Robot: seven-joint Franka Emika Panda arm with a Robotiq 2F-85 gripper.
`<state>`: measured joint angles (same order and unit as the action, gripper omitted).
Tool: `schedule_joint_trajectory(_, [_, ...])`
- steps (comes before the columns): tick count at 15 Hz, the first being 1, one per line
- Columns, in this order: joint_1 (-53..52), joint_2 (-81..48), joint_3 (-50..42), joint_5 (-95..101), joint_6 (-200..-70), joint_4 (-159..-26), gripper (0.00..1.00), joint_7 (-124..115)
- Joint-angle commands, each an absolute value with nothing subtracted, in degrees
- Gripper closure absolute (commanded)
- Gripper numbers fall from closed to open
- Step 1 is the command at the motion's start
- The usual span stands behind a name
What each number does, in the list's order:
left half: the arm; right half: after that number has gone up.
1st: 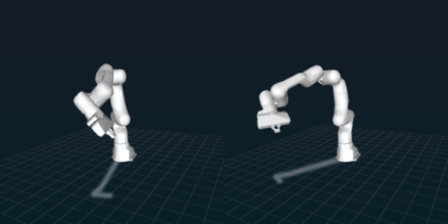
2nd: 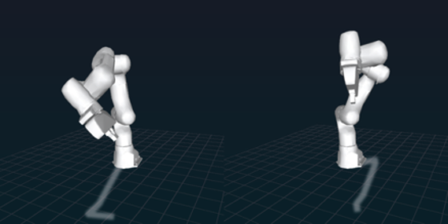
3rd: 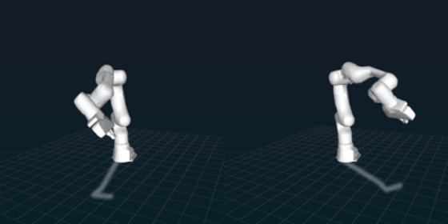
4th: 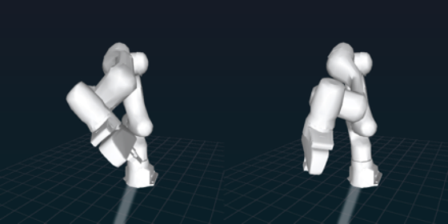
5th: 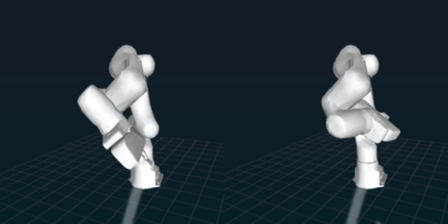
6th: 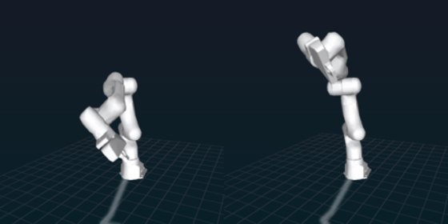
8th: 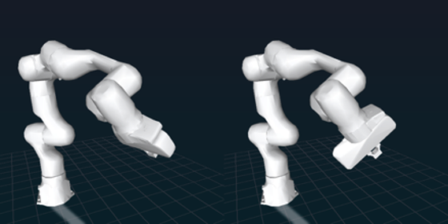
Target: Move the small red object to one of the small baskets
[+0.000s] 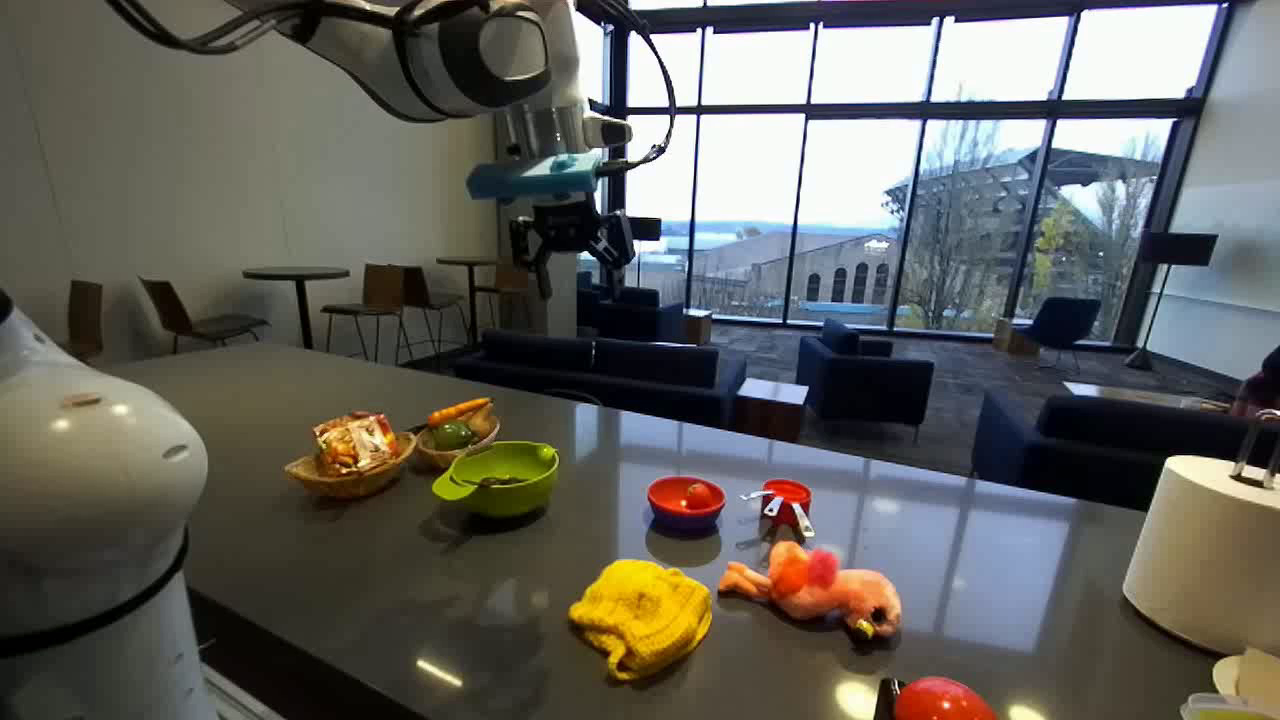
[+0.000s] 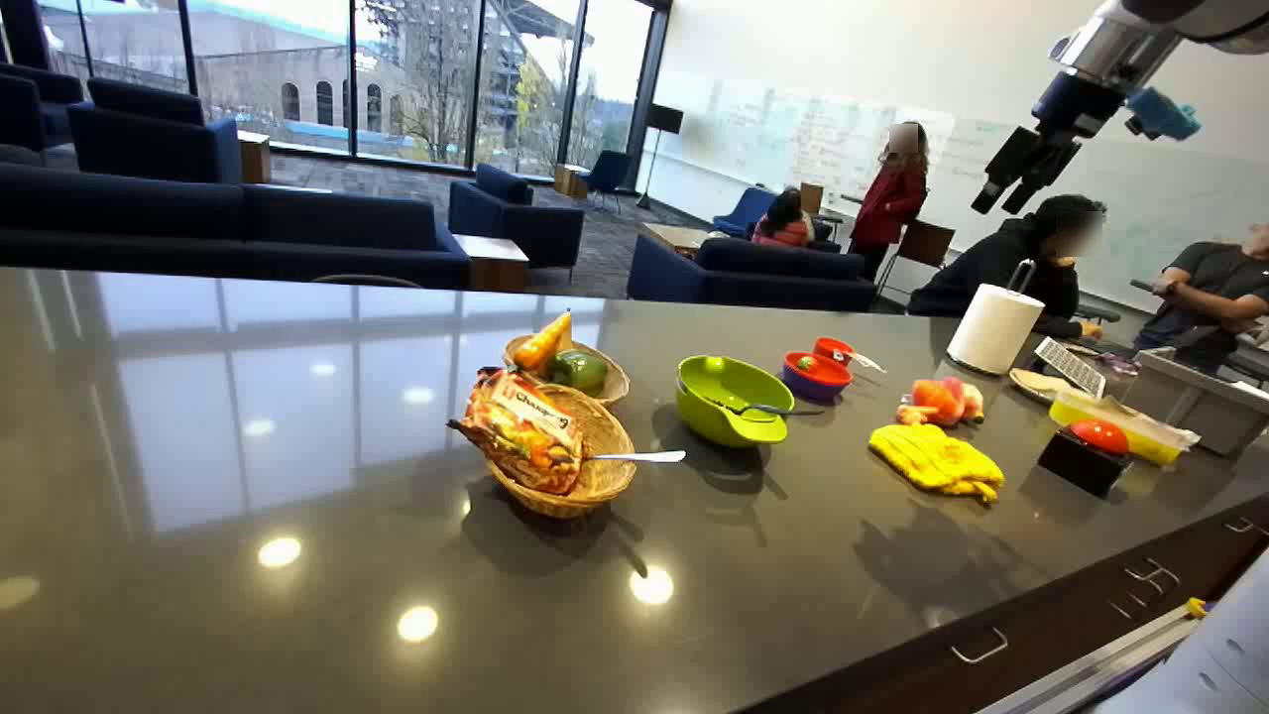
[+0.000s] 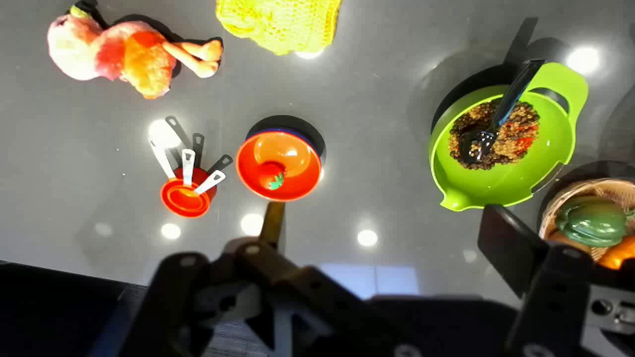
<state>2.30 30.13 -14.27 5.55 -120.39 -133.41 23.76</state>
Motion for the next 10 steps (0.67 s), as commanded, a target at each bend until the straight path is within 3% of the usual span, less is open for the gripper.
schedule_joint_trajectory(1, [3.0, 30.0, -13.7, 5.2, -120.3, -133.3, 0.0, 24.1])
schedule_joint_trajectory(10, [1.9, 24.3, -14.6, 3.2, -125.0, -134.1, 0.0, 25.4])
